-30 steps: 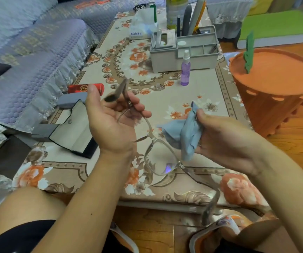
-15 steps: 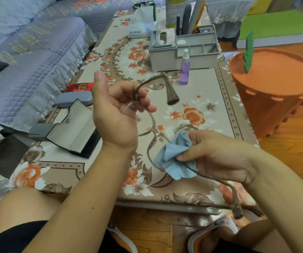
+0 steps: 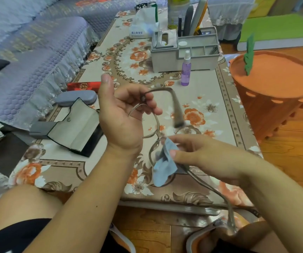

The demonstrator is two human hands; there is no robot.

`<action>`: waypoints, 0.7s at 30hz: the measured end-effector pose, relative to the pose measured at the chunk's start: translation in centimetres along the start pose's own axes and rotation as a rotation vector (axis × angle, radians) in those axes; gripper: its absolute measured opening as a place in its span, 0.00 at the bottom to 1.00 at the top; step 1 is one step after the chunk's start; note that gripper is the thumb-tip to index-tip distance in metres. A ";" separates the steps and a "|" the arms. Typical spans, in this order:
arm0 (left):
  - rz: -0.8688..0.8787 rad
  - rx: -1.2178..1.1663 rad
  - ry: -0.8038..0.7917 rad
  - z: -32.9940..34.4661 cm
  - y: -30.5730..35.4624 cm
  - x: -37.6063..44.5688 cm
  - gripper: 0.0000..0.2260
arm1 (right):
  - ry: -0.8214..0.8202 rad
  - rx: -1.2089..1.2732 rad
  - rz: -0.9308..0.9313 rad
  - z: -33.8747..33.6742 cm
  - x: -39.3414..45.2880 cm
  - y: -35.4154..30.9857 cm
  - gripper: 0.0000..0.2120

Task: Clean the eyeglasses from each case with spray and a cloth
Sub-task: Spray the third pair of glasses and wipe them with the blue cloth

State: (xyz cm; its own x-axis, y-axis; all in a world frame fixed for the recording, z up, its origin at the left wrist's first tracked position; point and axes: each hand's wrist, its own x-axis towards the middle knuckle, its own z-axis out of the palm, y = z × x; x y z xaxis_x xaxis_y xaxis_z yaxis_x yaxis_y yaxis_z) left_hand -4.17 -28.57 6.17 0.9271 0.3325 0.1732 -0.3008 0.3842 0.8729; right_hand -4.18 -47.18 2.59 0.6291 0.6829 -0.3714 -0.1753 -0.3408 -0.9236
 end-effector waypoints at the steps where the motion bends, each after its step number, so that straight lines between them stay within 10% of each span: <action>1: 0.014 -0.007 0.031 0.3 -0.2 -0.1 0.33 | 0.101 -0.087 0.010 0.4 0.0 -0.1 0.15; 6: 0.025 0.021 0.057 0.8 -0.6 -0.3 0.34 | 0.326 -0.313 -0.072 1.3 -0.3 -1.1 0.11; 14: 0.038 0.065 -0.024 1.4 -0.5 -0.5 0.30 | -0.234 0.301 -0.069 0.2 -1.2 -1.4 0.14; 21: 0.012 0.131 0.031 1.6 -0.4 -0.2 0.31 | 0.097 -0.034 -0.106 1.8 -0.4 -0.9 0.01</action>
State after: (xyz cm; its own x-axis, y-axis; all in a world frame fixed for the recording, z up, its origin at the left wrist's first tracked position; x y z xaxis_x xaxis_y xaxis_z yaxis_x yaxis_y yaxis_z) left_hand -3.86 -30.19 6.56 0.9155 0.3636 0.1719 -0.2785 0.2647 0.9233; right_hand -5.63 -46.01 3.43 0.7129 0.6514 -0.2597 -0.0791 -0.2933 -0.9528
